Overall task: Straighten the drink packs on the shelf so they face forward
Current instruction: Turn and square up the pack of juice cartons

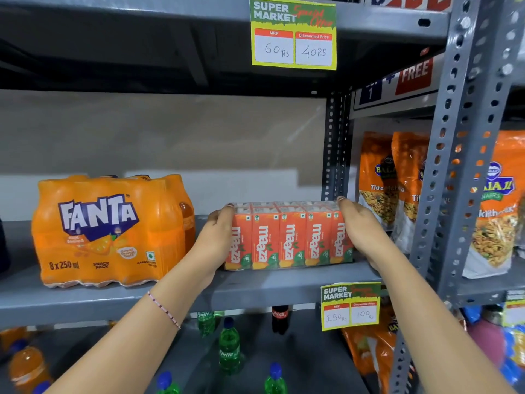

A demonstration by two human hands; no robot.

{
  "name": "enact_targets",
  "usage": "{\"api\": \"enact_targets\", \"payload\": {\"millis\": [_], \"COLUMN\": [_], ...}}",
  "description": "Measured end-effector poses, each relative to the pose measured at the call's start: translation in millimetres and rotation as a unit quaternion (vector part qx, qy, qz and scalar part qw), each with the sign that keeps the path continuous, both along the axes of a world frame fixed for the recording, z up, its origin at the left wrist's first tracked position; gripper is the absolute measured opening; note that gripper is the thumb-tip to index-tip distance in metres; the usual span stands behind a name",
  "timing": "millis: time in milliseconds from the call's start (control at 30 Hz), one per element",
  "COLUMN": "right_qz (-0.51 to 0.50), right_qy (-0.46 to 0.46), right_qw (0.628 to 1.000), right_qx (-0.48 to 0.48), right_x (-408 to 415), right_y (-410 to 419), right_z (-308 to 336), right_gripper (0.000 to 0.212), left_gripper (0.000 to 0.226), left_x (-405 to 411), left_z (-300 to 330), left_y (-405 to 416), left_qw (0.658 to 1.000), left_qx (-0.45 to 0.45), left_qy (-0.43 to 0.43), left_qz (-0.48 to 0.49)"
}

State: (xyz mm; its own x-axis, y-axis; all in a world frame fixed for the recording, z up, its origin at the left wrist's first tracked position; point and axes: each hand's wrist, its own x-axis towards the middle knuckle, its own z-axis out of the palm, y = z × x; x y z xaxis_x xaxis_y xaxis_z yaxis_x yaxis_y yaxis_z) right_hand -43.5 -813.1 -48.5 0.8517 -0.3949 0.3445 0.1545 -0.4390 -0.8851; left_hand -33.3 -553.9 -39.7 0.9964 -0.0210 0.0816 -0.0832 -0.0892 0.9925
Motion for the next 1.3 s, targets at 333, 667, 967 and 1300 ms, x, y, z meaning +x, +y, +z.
{"api": "enact_targets", "payload": {"millis": [333,667,967,1300], "right_qz": [-0.001,0.002,-0.003,-0.011], "right_qy": [-0.004,0.000,-0.028,-0.024], "right_qw": [1.000,1.000,0.996,0.987], "right_qx": [-0.017,0.004,0.085,0.161], "right_x": [-20,-33,-53,-56], "right_y": [6,13,21,-2], "right_z": [1,0,-1,-7], "right_gripper": [0.056,0.059,0.044,0.055], "left_gripper": [0.041,0.043,0.036,0.046], "left_x": [-10,-19,-28,-35], "left_z": [-2,-6,-5,-3], "left_y": [9,17,8,-17], "left_qw": [1.000,0.999,0.996,0.990], "left_qx": [-0.006,-0.017,-0.088,-0.098], "left_qy": [-0.013,-0.025,0.009,0.027], "left_qz": [-0.013,-0.017,-0.030,-0.102]}}
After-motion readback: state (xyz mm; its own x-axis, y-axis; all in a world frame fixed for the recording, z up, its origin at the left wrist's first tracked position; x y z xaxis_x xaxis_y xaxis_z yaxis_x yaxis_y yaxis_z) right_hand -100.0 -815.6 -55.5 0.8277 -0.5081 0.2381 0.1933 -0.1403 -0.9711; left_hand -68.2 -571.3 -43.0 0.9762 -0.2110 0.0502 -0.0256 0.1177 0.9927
